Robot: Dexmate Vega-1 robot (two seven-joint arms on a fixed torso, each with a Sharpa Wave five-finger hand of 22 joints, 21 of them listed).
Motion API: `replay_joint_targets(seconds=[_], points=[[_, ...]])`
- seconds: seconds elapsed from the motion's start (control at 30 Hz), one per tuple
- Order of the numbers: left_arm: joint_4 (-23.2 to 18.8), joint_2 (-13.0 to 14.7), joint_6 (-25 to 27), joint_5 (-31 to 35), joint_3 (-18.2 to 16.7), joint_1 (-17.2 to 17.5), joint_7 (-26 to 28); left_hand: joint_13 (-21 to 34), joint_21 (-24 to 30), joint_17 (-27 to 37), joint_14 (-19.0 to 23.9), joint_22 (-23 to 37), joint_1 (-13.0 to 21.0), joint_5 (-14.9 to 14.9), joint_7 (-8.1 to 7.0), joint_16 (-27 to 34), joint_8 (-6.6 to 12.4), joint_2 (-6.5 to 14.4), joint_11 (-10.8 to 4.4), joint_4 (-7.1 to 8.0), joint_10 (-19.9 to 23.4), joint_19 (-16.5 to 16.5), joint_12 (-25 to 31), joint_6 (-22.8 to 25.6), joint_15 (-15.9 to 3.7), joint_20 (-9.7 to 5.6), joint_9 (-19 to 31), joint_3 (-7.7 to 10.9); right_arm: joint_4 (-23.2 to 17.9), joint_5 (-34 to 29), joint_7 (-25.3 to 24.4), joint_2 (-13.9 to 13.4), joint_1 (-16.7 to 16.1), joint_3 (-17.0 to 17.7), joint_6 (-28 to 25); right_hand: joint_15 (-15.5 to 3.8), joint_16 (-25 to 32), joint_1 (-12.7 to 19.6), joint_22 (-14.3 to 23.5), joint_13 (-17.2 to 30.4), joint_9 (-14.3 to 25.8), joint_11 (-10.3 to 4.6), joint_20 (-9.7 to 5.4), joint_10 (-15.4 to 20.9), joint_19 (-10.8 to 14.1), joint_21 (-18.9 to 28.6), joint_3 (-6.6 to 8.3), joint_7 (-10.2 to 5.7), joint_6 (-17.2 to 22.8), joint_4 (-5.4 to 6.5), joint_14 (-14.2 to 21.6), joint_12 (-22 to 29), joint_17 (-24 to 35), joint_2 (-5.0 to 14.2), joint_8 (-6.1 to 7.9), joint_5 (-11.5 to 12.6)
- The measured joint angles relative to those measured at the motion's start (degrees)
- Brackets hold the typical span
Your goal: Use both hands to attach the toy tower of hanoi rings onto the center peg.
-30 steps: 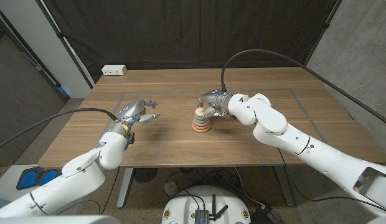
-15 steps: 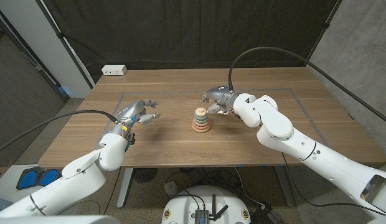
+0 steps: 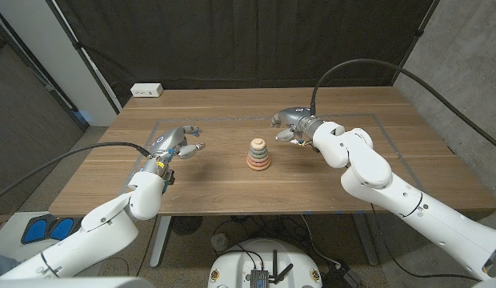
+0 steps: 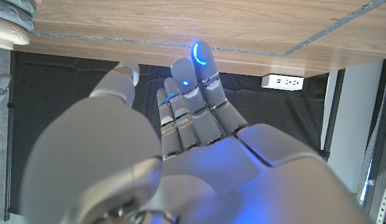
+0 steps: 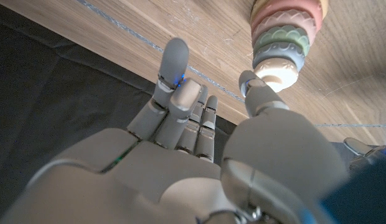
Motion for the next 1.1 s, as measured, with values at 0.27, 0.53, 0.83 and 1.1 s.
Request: replay_joint_targets(seconds=[0.27,0.53,0.83,1.1], points=[[-1.0,-0.6,1.5,0.4,0.2,-0.2,0.1,0.0,0.0,-0.2,0.0,0.0,0.0,0.0,0.0,0.0,0.0,0.0,0.0,0.0,0.0,0.0,0.0,0.0,0.0,0.0,0.0,0.0,-1.0,3.4,-6.6,-1.5,-4.2,3.6,-1.7,0.21,0.2,0.4,0.0,0.0,0.0,-0.34,0.0,0.3,0.0,0.0,0.22,0.0,0.0,0.22,0.2,0.0,0.0,0.38,0.0,0.0],[-2.1,-0.2,4.0,1.9,0.5,-0.4,-0.3,0.0,0.0,-0.1,0.0,0.0,0.0,0.0,0.03,0.0,0.0,0.0,-0.27,0.16,-0.5,0.0,0.0,-0.6,0.0,0.0,0.0,0.16,-1.0,5.7,-12.7,-2.3,-7.5,6.4,-2.6,-0.08,0.4,1.5,0.2,0.2,0.0,-0.83,-0.22,0.8,0.6,0.0,0.71,-0.51,0.5,-0.27,0.7,0.4,0.3,1.46,0.0,0.3],[-4.0,1.0,6.4,3.5,0.7,-0.9,-0.9,0.0,0.0,-0.2,0.0,0.0,0.0,0.0,0.03,0.0,0.0,0.0,-0.27,0.16,-0.5,0.0,0.0,-0.6,0.0,0.0,0.0,0.16,-0.9,10.2,-21.7,-3.1,-10.5,8.9,-5.0,0.01,0.4,1.5,0.4,0.4,0.1,-1.03,-0.21,1.0,0.6,0.0,0.7,-0.71,0.7,-0.27,0.8,0.4,0.3,1.5,0.46,0.6],[-5.4,1.3,7.7,5.1,1.1,-1.4,-1.0,0.0,0.0,-0.2,0.0,0.0,-0.3,0.0,0.03,0.0,0.0,-0.3,-0.48,0.16,-0.7,0.0,0.0,-0.6,0.0,0.0,0.0,0.16,-1.0,14.4,-28.4,-4.3,-13.3,11.8,-5.0,0.0,0.9,1.5,0.7,0.7,0.1,-1.34,-0.21,1.3,0.6,0.3,0.7,-0.72,0.7,-0.27,1.2,0.4,0.3,1.5,0.45,0.6]])
